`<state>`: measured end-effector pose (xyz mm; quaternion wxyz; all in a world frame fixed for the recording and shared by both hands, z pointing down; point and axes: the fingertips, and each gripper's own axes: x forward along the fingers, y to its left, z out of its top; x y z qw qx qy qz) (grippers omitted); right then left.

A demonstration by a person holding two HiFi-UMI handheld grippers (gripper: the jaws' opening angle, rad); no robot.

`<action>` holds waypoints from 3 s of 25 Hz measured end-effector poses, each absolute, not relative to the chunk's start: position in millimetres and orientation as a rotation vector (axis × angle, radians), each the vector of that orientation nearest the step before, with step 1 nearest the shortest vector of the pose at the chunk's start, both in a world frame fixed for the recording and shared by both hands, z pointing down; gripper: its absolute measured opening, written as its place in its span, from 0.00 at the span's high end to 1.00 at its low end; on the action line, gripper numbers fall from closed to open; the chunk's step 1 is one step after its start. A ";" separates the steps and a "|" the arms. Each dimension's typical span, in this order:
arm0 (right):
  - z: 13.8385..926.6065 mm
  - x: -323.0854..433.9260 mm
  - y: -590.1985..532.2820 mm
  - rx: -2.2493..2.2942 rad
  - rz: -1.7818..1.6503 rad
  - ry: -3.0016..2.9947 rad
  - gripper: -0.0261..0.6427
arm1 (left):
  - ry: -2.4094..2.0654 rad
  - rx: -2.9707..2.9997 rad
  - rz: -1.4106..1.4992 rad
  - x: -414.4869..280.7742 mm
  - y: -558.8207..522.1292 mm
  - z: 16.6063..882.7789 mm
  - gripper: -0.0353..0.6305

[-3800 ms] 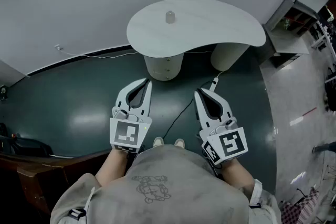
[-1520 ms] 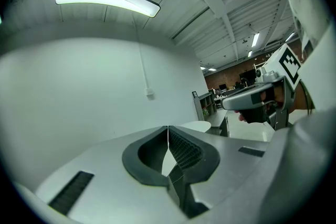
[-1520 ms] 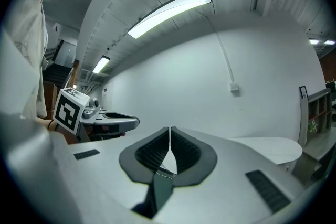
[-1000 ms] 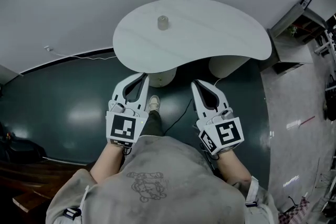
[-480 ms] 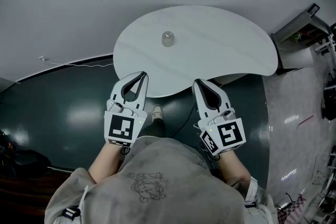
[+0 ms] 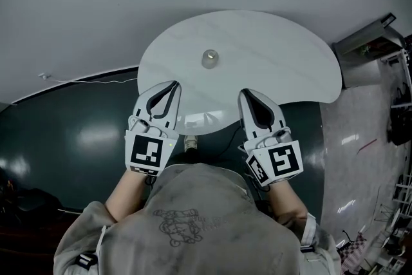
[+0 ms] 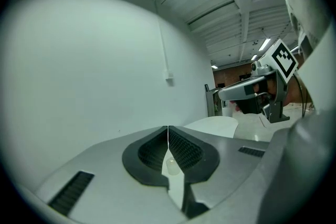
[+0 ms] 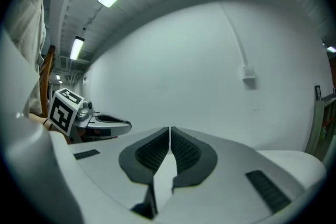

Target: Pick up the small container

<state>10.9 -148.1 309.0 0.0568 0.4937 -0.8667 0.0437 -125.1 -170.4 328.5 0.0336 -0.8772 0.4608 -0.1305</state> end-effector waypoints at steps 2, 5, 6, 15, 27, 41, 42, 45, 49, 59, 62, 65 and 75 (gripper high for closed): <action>306.0 10.8 -156.7 1.507 0.121 -2.623 0.91 | 1.423 -2.698 -0.392 -128.3 -179.8 326.7 0.92; 302.0 13.5 -167.2 1.518 0.103 -2.616 0.91 | 1.429 -2.699 -0.381 -128.8 -189.4 323.3 0.92; 301.1 14.3 -169.3 1.520 0.098 -2.616 0.91 | 1.429 -2.699 -0.386 -128.2 -191.0 323.7 0.92; 292.8 34.4 -181.8 1.452 0.076 -2.673 0.91 | 1.472 -2.650 -0.439 -103.7 -196.5 316.5 0.92; 291.7 59.2 -199.5 1.371 0.064 -2.718 0.91 | 1.504 -2.684 -0.324 -69.9 -213.5 303.3 0.92; 286.6 59.8 -251.5 1.356 -0.006 -2.728 0.91 | 1.384 -2.645 -0.276 -31.8 -278.8 316.6 0.49; 289.3 58.3 -255.8 1.355 -0.005 -2.725 0.91 | 1.373 -2.648 -0.273 -30.0 -283.8 321.8 0.47; 299.4 54.3 -268.8 1.355 0.005 -2.713 0.91 | 1.343 -2.665 -0.279 -24.8 -298.9 340.7 0.45; 318.3 51.4 -286.7 1.356 0.046 -2.698 0.91 | 1.330 -2.696 -0.320 -17.8 -320.5 374.3 0.44; 369.3 50.2 -319.5 1.329 0.144 -2.641 0.91 | 1.270 -2.778 -0.450 -4.4 -356.0 458.5 0.44; 385.5 52.4 -328.6 1.321 0.167 -2.626 0.91 | 1.255 -2.824 -0.446 2.7 -366.9 481.0 0.44; 401.1 51.5 -334.7 1.312 0.187 -2.615 0.91 | 1.236 -2.874 -0.440 8.4 -373.0 503.4 0.43; 454.3 49.3 -342.2 1.300 0.281 -2.595 0.91 | 1.240 -2.944 -0.577 12.2 -385.1 581.6 0.43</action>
